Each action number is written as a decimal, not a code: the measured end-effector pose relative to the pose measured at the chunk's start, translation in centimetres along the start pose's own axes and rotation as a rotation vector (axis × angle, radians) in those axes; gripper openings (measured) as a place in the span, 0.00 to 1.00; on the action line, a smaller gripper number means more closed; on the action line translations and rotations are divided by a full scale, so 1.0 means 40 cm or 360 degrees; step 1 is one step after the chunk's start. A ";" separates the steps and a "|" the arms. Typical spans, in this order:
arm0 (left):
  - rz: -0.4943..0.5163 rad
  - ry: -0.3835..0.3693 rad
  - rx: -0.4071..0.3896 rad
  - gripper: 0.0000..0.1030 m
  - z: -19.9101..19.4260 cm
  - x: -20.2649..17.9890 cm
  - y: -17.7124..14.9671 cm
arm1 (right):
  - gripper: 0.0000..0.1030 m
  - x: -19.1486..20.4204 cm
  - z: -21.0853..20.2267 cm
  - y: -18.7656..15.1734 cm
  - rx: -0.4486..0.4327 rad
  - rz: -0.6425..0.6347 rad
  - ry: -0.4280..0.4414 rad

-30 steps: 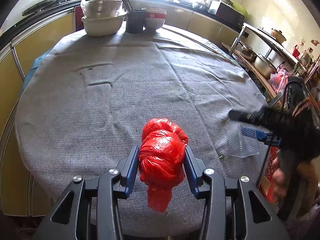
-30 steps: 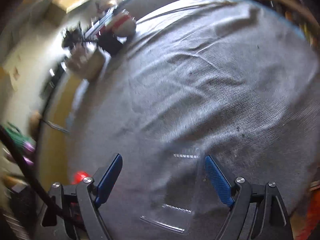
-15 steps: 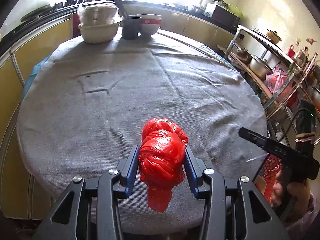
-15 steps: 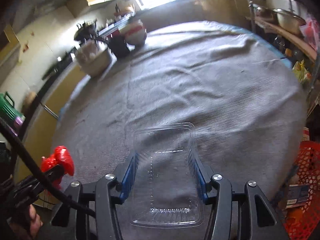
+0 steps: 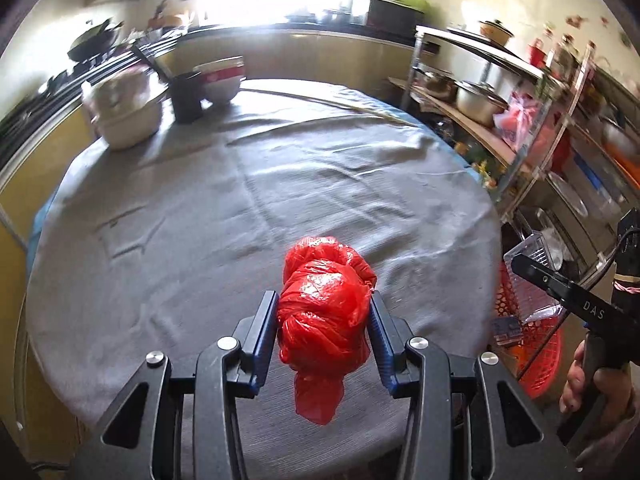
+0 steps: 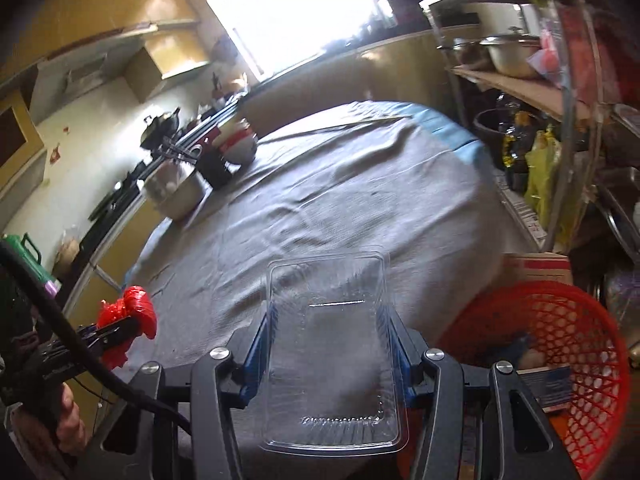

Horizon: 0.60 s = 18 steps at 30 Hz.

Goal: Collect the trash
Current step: 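Carry the clear tray and red bag over the red basket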

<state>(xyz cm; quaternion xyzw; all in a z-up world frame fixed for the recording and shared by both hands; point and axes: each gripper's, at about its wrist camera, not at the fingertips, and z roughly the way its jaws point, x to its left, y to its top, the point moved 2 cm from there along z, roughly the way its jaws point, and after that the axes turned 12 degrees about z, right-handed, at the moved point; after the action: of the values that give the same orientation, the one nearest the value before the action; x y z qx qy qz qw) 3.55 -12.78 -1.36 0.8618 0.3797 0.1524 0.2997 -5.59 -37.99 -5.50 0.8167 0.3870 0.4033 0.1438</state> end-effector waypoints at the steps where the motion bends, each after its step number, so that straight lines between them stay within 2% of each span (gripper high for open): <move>1: 0.0028 -0.0003 -0.0004 0.44 0.002 -0.018 0.011 | 0.53 -0.014 -0.012 0.003 -0.0012 0.0011 0.0000; 18: 0.0443 -0.0070 -0.0042 0.44 0.034 -0.304 0.139 | 0.53 -0.209 -0.161 0.022 -0.0195 0.0188 -0.0039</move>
<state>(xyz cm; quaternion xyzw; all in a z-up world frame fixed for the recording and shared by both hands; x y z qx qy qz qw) -0.74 -25.35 0.67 0.9053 0.2478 0.1786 0.2952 -13.22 -45.33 -5.53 0.8326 0.3110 0.4239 0.1742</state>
